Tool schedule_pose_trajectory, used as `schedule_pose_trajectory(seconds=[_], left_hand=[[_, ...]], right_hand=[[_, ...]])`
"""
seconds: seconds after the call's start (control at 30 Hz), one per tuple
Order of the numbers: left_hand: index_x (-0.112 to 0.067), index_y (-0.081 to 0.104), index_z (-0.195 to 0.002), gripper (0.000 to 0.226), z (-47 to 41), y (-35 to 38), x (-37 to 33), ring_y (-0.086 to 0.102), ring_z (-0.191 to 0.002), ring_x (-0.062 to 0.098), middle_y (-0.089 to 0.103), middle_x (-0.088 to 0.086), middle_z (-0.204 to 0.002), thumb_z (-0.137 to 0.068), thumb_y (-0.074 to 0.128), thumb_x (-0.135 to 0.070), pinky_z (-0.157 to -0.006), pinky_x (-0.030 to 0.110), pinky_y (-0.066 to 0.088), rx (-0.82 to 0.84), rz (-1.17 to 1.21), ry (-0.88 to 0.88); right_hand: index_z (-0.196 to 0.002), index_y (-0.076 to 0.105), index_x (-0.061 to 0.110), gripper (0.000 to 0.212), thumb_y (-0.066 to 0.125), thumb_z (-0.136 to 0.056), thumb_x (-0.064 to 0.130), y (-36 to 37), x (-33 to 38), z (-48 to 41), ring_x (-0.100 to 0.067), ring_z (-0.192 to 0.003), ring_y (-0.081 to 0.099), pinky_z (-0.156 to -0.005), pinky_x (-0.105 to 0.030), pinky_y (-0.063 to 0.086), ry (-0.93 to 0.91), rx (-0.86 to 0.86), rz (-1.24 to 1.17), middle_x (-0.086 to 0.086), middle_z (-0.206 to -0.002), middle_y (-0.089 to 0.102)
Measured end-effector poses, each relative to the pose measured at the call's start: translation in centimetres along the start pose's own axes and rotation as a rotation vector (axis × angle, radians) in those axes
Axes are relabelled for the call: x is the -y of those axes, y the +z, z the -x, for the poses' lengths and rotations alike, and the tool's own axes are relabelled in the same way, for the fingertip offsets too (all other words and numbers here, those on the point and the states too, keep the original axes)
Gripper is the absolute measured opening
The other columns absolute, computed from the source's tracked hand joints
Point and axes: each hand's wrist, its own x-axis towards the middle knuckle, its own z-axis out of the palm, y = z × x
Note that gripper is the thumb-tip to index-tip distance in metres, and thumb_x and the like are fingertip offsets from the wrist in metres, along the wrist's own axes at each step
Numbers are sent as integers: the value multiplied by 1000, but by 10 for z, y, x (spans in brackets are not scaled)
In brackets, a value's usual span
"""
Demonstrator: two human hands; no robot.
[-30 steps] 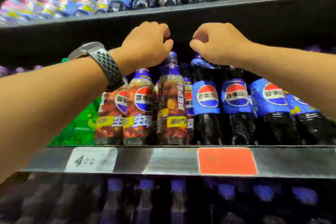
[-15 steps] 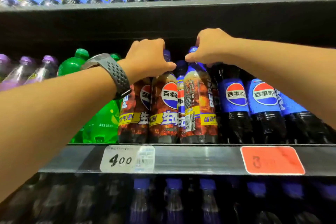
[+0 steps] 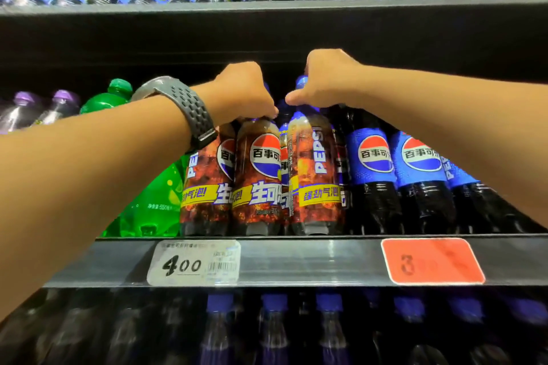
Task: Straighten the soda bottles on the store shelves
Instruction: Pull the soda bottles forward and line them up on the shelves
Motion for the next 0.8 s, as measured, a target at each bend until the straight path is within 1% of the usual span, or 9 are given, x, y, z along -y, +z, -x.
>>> schedule_pose_trajectory(seconds=[0.1,0.2,0.33,0.43,0.47,0.53,0.63,0.7,0.8], left_hand=[[-2,59,-106,47,1,-9,-3,67,-72,25,66,12,-91,-74,79,-30,-58,33,55,94,113,-46],[-4,52,-121,51,2,-12,-7,67,-68,26,63,15,-101,-78,76,-19,-58,33,57,116,239,-71],[-9,56,-116,57,7,-8,-9,60,-75,20,61,7,-103,-73,77,-40,-54,29,49,19,106,-19],[-11,55,-116,54,7,-7,-8,53,-64,13,58,5,-97,-75,78,-37,-47,22,40,13,100,-20],[-8,54,-118,54,7,-8,-9,57,-67,15,59,6,-99,-76,78,-33,-50,25,46,37,125,-39],[-5,53,-121,54,6,-9,-9,63,-74,22,61,11,-105,-78,77,-26,-55,31,54,85,222,-71],[-8,49,-129,62,8,-8,-8,62,-79,19,58,11,-112,-77,77,-29,-51,25,47,65,235,-68],[-10,49,-131,68,9,-7,-7,55,-90,18,57,9,-120,-76,76,-40,-63,27,43,0,124,-36],[-9,51,-129,66,9,-6,-7,54,-96,20,58,9,-121,-76,76,-40,-70,29,43,-34,106,-17]], right_hand=[[-67,51,11,28,62,-86,28,-8,-4,2,-19,-57,53,-39,-21,39,-34,76,-89,-6,-69,56],[-80,59,11,16,67,-85,24,-13,-8,4,-12,-53,53,-35,-15,39,-32,168,-216,-2,-69,58],[-102,60,8,35,67,-84,37,-5,-2,7,-21,-69,55,-47,-25,38,-33,46,-27,-7,-84,59],[-88,56,4,18,58,-87,22,-9,-2,4,-19,-54,54,-36,-19,34,1,113,-78,-7,-72,56],[-83,56,4,17,58,-87,20,-10,-2,4,-19,-52,55,-35,-17,34,13,136,-90,-9,-71,57],[-92,58,4,26,64,-87,28,-10,-1,6,-19,-56,55,-41,-21,36,-17,137,-40,-7,-76,59],[-114,56,6,47,67,-84,40,-5,0,9,-22,-73,54,-55,-26,37,-36,71,-10,-7,-91,56],[-115,56,6,40,64,-86,33,-5,0,8,-20,-68,53,-48,-24,35,-24,82,-32,-6,-89,56],[-115,59,5,36,63,-86,27,-7,-1,6,-21,-68,58,-47,-23,39,-18,114,-57,-10,-94,63]])
